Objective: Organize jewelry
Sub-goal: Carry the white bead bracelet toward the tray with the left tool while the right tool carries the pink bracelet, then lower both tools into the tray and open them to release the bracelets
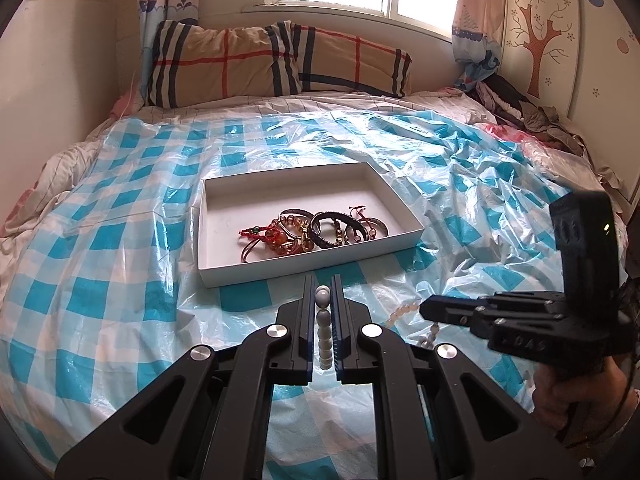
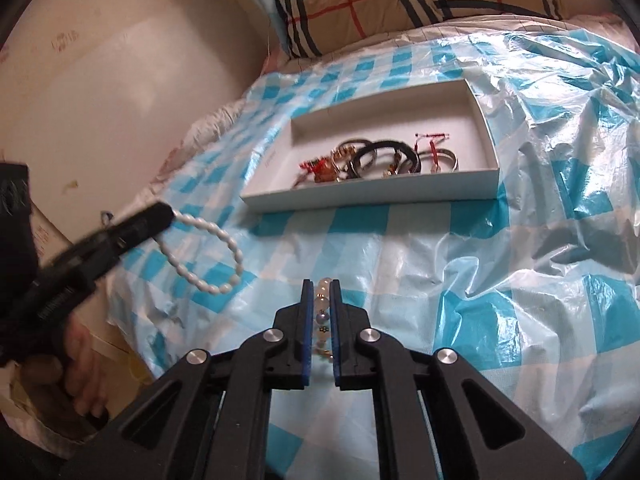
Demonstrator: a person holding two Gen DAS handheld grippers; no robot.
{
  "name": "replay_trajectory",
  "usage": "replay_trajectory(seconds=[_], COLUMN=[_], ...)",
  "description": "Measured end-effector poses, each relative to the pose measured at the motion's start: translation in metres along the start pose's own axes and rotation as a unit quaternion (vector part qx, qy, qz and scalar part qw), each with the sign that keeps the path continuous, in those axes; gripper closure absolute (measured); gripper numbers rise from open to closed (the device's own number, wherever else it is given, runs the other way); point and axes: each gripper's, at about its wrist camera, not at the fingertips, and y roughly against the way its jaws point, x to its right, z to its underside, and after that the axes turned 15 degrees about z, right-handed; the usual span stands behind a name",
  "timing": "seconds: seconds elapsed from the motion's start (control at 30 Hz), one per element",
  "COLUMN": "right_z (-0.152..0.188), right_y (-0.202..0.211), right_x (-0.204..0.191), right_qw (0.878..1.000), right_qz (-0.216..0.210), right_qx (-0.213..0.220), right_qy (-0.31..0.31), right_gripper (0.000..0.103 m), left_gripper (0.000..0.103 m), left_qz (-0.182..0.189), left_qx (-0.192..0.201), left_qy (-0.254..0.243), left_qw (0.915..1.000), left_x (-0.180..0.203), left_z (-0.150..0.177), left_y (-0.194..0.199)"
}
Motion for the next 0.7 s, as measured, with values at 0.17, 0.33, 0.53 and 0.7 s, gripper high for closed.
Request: replay_trajectory(seconds=[0.17, 0.33, 0.53, 0.7], right_z=[-0.023, -0.040, -0.054, -0.063], right_y=[0.029, 0.041, 0.037, 0.031], right_x=[0.000, -0.002, -0.001, 0.000], right_qw=[0.995, 0.990, 0.988, 0.987], right_qz=[-0.067, -0.096, -0.102, -0.099], right_qx=[0.055, 0.084, 0.098, 0.106], right_qy=[-0.039, -0.057, -0.063, -0.062], right_gripper=[0.094, 0.094, 0.094, 0.094], left_gripper=[0.096, 0.096, 0.096, 0.096], left_qz=[0.002, 0.002, -0.001, -0.002], left_qx=[0.001, -0.001, 0.001, 0.003], left_qy=[-0.003, -0.008, -0.016, -0.024], left_qw=[1.0000, 1.0000, 0.9999, 0.9997], left_x=[0.002, 0.001, 0.000, 0.000], left_z=[-0.003, -0.006, -0.015, -0.024], left_y=[-0.002, -0.008, -0.016, -0.025])
